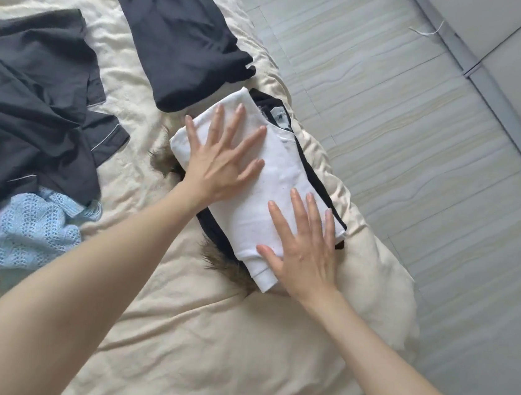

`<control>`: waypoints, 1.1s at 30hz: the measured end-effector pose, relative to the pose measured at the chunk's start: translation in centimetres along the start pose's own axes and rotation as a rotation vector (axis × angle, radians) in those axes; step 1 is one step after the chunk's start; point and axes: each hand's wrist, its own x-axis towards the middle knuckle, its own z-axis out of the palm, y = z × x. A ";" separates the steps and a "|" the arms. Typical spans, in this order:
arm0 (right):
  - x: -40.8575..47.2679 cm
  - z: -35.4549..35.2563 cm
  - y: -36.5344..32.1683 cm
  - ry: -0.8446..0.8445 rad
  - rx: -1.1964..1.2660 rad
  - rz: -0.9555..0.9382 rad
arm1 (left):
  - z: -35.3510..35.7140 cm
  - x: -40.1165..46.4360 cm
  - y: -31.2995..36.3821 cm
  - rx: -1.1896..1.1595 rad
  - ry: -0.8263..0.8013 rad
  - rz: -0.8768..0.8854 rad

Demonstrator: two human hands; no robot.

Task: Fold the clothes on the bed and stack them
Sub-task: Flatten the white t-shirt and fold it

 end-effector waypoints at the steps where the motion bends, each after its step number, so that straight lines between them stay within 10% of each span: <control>1: 0.2 0.5 0.4 -0.083 0.000 0.018 | 0.4 0.3 -0.2 0.011 -0.030 -0.006; 9: 1.5 2.6 2.4 -0.486 -0.117 0.094 | 0.3 2.1 0.4 0.090 -0.220 -0.018; 17: -0.3 -1.3 0.9 -0.398 -0.135 -0.001 | 0.0 -7.0 1.8 -0.005 -0.059 -0.022; 25: -4.4 -0.2 -6.2 -0.331 -0.181 -0.311 | 3.8 -22.9 -1.2 -0.201 -0.161 -0.433; 33: -6.7 7.5 -14.6 -0.607 -0.258 -0.450 | 8.5 -35.8 -8.5 -0.233 -0.371 -0.735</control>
